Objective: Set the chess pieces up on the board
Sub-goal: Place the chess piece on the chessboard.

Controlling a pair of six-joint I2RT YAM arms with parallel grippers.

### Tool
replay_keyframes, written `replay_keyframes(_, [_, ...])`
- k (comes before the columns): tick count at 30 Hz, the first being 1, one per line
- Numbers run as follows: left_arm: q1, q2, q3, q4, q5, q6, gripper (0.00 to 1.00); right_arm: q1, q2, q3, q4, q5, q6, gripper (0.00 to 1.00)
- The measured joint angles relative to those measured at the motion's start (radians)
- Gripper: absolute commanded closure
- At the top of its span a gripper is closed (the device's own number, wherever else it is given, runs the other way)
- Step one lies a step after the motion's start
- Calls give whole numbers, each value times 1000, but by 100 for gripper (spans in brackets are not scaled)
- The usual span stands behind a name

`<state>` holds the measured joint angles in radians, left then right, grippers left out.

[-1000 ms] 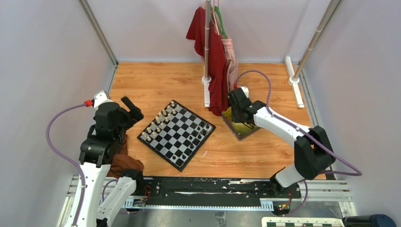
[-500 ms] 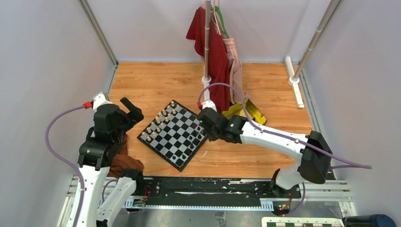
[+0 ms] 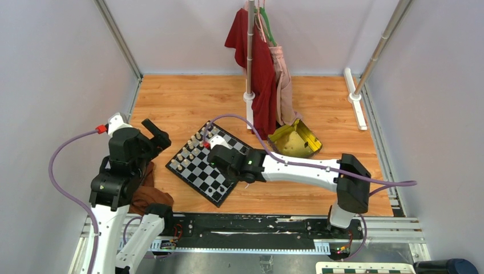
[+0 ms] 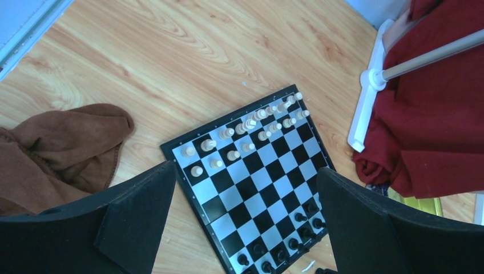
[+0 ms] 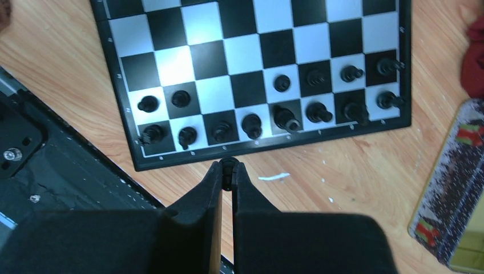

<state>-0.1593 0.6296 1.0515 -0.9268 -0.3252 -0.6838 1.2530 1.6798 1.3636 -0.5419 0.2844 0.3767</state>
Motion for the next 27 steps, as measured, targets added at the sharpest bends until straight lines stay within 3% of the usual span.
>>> replay_keyframes(7, [0, -1, 63, -21, -14, 15, 0, 26, 98, 75, 20, -23, -45, 100])
replay_keyframes(27, [0, -16, 65, -69, -27, 53, 0, 26, 264, 130, 73, -50, -138, 100])
